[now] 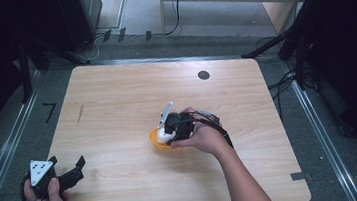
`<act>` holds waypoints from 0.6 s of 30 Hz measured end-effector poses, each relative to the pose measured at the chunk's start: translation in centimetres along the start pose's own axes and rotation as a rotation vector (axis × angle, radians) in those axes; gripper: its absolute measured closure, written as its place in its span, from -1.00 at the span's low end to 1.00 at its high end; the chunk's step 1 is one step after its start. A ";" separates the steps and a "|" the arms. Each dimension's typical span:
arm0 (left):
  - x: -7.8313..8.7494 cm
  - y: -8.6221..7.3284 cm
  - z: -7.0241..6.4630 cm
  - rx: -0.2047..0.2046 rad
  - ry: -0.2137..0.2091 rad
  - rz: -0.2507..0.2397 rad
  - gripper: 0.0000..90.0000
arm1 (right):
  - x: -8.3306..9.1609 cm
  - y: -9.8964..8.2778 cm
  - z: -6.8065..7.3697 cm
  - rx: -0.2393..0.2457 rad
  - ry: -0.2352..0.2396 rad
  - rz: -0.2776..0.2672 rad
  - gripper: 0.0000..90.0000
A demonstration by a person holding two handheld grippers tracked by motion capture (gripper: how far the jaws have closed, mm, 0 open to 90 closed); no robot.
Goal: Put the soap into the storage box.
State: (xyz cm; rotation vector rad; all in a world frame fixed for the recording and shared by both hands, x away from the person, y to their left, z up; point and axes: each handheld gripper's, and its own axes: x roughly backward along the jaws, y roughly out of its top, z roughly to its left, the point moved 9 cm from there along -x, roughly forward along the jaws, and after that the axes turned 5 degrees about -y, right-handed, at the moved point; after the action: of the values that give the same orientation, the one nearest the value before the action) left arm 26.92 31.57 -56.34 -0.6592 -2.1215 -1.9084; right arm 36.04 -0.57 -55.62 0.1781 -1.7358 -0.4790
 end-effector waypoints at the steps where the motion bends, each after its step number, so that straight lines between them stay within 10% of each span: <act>1: 0.0 0.0 0.0 0.000 0.001 0.000 -0.86 | 0.0 0.0 0.0 0.000 0.002 0.000 0.13; 18: 0.0 0.0 0.0 0.005 0.002 0.002 -0.86 | -0.4 -0.4 -0.1 -0.021 0.030 0.001 0.11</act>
State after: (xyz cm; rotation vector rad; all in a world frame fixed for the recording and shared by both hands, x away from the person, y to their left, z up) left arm 26.96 31.59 -56.37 -0.6585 -2.1228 -1.9017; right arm 36.16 -0.79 -56.09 0.1684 -1.7012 -0.4913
